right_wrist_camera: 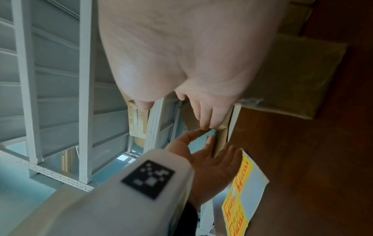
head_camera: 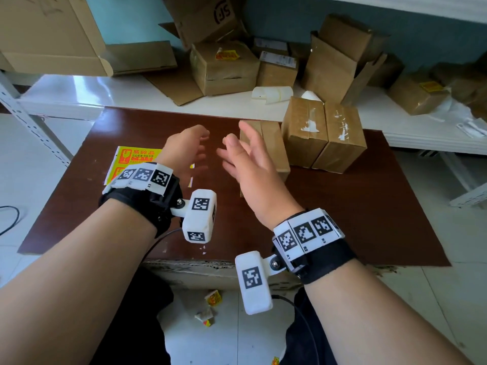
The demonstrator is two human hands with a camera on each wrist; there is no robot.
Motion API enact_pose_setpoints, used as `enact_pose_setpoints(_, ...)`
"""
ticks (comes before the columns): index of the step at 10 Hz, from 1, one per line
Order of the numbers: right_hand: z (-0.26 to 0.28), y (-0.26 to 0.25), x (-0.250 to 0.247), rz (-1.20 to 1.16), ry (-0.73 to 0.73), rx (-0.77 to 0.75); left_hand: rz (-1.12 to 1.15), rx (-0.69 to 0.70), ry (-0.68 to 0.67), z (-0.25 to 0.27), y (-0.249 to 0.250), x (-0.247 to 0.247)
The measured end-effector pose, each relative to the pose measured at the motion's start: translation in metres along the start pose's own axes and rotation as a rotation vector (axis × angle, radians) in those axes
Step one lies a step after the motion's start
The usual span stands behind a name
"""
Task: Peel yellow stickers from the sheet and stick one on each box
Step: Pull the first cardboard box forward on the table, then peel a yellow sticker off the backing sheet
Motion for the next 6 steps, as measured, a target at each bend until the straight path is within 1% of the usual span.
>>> enact_pose_setpoints(1, -0.002, 0.009, 0.019, 0.008, -0.053, 0.078, -0.055, 0.017, 0.144, -0.007, 0.007, -0.033)
enact_pose_setpoints(2, -0.006, 0.022, 0.026, -0.002, -0.059, 0.156, -0.128, -0.019, 0.226, -0.017, 0.003, -0.066)
enact_pose_setpoints(3, -0.013, 0.035, 0.027, 0.005, -0.035, 0.221, -0.222, -0.060, 0.264, -0.063, -0.021, -0.102)
enact_pose_setpoints(4, -0.018, 0.049, 0.025, 0.048, 0.003, 0.306, -0.257, -0.100, 0.179, -0.023, -0.015, -0.086)
enact_pose_setpoints(5, -0.017, 0.066, 0.026, 0.094, 0.016, 0.456, -0.274, -0.072, 0.103, -0.002, -0.009, -0.071)
enact_pose_setpoints(6, -0.013, 0.077, 0.028, 0.077, 0.026, 0.561, -0.269, -0.075, 0.032, -0.023, -0.015, -0.064)
Point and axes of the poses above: each hand's wrist, its own z-axis away from the middle knuckle, its own x-axis out of the palm, y = z × x, the point moved 9 cm from there along -z, towards the middle knuckle, and after that the axes turned 4 degrees about -z, right-handed, at the moved point
